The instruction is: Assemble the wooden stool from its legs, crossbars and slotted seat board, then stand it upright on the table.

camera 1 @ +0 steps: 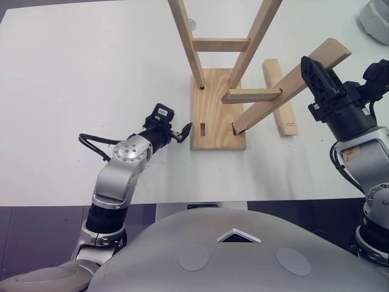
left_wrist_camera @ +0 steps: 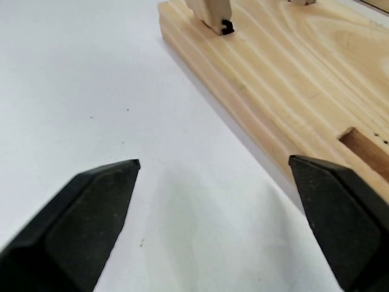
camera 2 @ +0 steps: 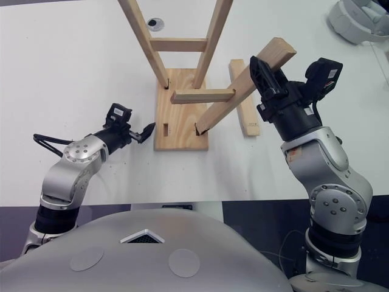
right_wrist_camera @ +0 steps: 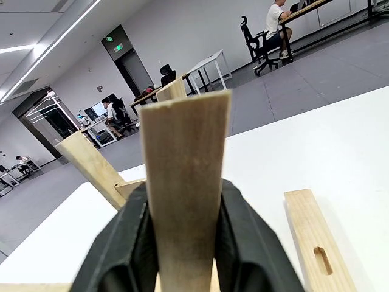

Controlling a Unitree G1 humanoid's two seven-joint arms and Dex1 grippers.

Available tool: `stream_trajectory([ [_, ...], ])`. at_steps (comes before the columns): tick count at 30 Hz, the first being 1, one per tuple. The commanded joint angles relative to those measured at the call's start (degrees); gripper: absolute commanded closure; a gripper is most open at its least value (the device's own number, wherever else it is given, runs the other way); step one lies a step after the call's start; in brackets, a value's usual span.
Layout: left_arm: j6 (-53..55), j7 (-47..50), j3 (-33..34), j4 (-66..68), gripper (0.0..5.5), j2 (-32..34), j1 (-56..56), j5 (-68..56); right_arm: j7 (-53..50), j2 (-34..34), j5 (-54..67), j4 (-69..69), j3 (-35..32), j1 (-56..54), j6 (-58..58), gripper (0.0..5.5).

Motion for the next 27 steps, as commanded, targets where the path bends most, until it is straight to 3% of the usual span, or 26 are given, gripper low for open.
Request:
stream_trajectory([
  [1,0.64,0.71,2.22,-0.12,0.98,-1.01,-2.19,-1.10,-0.11,-1.04,-6.54,1.02,0.48,-1.21,0.54,4.45],
  [8,1.74,1.08,2.73,-1.31,0.98,-2.06,-3.31,-1.87,-0.57,-2.70,-21.21,1.70,4.16,-0.75,2.23,4.45],
  [12,2.12,1.63,4.17,-1.45,0.98,-1.63,-4.18,-1.51,-0.54,0.30,-25.64,-0.89,6.88,0.61,1.43,4.45],
  [21,2.12,1.78,5.06,-0.50,0.98,-0.70,-5.05,-0.61,12.94,0.74,-40.46,13.28,11.77,11.56,-7.72,4.45],
  [27,1.34,2.01,5.21,0.48,0.98,-0.38,-5.55,-0.17,14.57,3.84,-35.01,6.96,7.71,2.89,-12.34,4.43],
])
